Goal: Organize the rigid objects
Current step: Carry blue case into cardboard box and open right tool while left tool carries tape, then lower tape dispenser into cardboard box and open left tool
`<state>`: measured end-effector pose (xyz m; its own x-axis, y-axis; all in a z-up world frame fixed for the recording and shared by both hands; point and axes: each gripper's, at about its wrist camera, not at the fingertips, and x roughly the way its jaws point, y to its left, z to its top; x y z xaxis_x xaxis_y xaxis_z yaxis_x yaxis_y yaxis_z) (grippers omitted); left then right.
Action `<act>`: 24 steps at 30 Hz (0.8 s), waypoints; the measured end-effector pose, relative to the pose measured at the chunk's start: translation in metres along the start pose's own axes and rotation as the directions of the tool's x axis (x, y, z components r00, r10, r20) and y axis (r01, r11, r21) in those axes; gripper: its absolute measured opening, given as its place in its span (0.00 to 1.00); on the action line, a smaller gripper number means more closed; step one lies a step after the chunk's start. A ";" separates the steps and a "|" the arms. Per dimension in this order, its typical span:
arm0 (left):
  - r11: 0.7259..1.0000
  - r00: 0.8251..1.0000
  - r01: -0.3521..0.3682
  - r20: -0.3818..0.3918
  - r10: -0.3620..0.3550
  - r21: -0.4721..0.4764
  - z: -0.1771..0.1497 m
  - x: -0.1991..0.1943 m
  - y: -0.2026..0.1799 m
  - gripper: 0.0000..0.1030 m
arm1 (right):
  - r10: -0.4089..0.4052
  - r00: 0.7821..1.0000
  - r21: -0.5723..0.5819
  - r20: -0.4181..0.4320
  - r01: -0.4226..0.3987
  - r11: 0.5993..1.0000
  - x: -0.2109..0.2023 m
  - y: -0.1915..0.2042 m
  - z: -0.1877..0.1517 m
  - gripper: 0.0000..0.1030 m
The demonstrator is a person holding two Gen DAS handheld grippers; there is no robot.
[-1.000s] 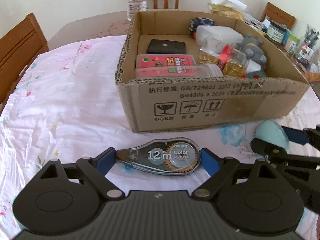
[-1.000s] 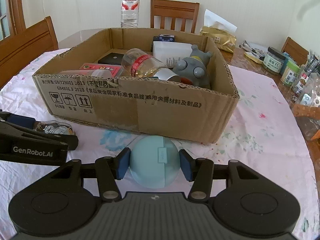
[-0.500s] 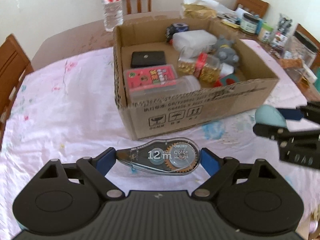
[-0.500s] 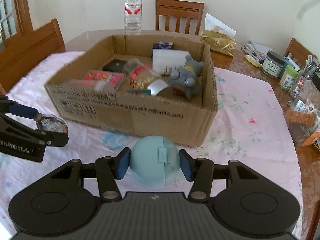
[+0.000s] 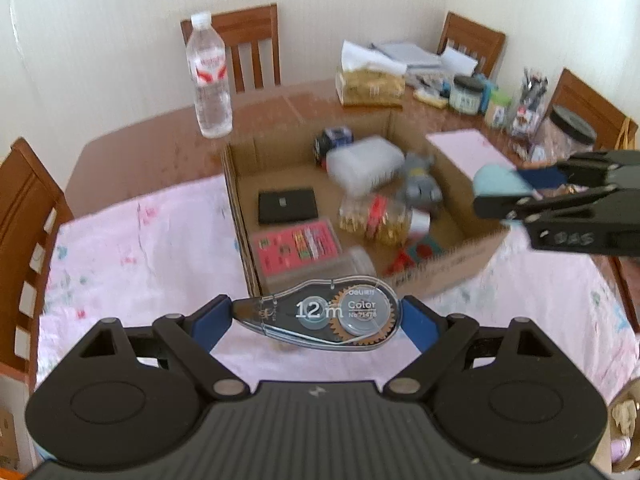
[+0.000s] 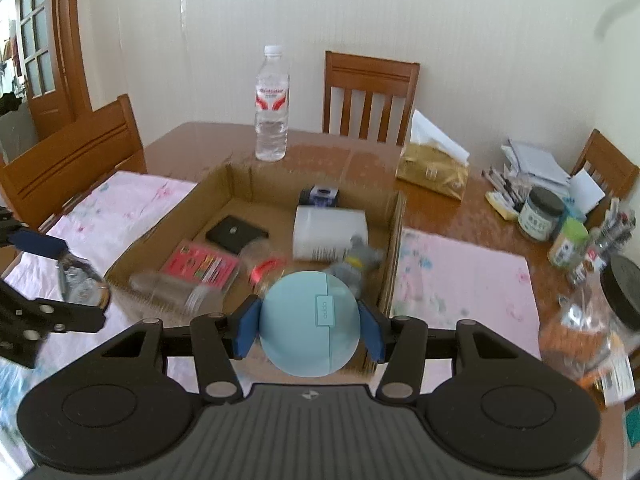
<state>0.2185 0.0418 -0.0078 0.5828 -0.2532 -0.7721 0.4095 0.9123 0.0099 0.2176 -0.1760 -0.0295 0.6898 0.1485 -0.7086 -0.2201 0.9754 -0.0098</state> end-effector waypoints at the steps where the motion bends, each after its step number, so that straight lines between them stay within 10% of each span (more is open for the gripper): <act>1: 1.000 1.000 -0.004 0.006 0.004 0.001 0.004 0.001 0.000 0.87 | -0.005 1.000 0.006 -0.010 0.005 1.000 0.008 -0.002 0.001 0.56; 11: 0.999 0.998 -0.031 0.063 0.029 0.016 0.044 0.029 0.002 0.87 | -0.030 0.994 0.007 -0.102 0.030 1.000 0.047 -0.007 -0.008 0.56; 18: 0.999 0.997 -0.026 0.077 0.024 0.033 0.067 0.054 -0.004 0.87 | -0.052 0.998 0.021 -0.044 0.053 0.998 0.032 -0.007 -0.004 0.93; 24: 0.998 0.998 -0.045 0.053 0.043 0.035 0.088 0.095 -0.004 0.87 | -0.058 0.998 0.043 -0.029 0.059 0.997 0.017 -0.009 -0.002 0.95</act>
<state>0.3339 -0.0147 -0.0256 0.6366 -0.2305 -0.7359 0.4073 0.9108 0.0670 0.2297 -0.1829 -0.0432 0.6811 0.0874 -0.7269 -0.1493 0.9886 -0.0210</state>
